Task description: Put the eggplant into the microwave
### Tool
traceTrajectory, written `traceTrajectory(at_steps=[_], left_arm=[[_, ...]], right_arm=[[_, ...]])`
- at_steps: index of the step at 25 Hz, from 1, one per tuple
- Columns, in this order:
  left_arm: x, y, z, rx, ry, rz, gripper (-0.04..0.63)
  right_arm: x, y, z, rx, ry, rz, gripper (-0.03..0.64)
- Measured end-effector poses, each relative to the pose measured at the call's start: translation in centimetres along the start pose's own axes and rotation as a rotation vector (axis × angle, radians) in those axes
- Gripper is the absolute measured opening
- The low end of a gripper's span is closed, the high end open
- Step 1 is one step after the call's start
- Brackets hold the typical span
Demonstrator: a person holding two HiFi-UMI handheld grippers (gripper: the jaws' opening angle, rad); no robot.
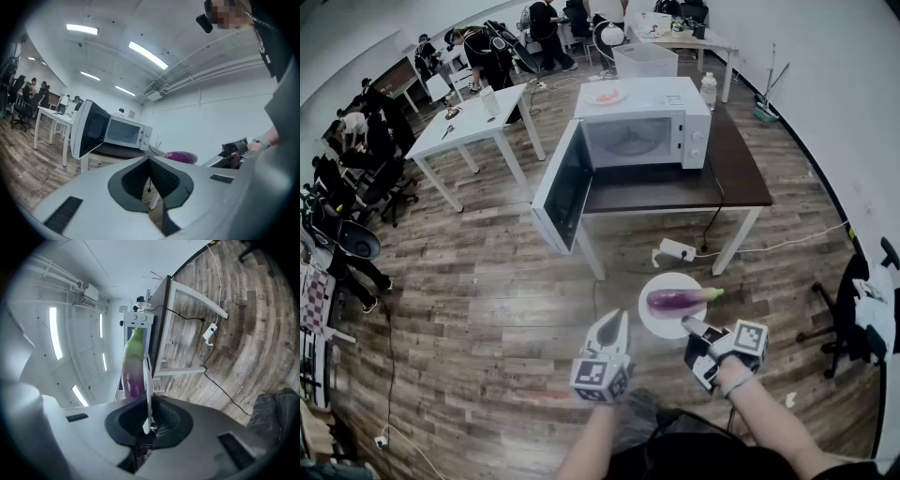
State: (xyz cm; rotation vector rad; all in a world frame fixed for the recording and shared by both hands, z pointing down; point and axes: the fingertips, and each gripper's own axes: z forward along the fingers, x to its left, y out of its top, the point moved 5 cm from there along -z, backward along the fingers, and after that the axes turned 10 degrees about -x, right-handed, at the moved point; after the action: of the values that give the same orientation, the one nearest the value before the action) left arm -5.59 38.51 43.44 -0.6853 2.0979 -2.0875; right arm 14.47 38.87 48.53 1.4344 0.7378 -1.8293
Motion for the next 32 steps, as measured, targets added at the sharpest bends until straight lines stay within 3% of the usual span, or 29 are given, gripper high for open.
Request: traceTrajectory(at_steps=[8,15,24,32], left_arm=[[1.7,0.0,1.9,-0.012,-0.056,0.002,0.001],[3.5,0.0,4.9,-0.009,-0.054,0.005,0.001],[7.2,-1.0,11.3,0.015,-0.014,0.000,0.002],[10.4,1.3,19.6,-0.037,0.028,0.017,0.001]], right_arm=[[0.4,-0.1,2.3,-0.025,-0.010,0.012,0.015],[0.0,0.7,4.7,0.004,-0.034,-0.005,0.017],[1.0,5.0,11.5,0.084,-0.024,-0.058,0.020],[3.1,11.1,18.5,0.134,-0.005,-0.102,0.018]])
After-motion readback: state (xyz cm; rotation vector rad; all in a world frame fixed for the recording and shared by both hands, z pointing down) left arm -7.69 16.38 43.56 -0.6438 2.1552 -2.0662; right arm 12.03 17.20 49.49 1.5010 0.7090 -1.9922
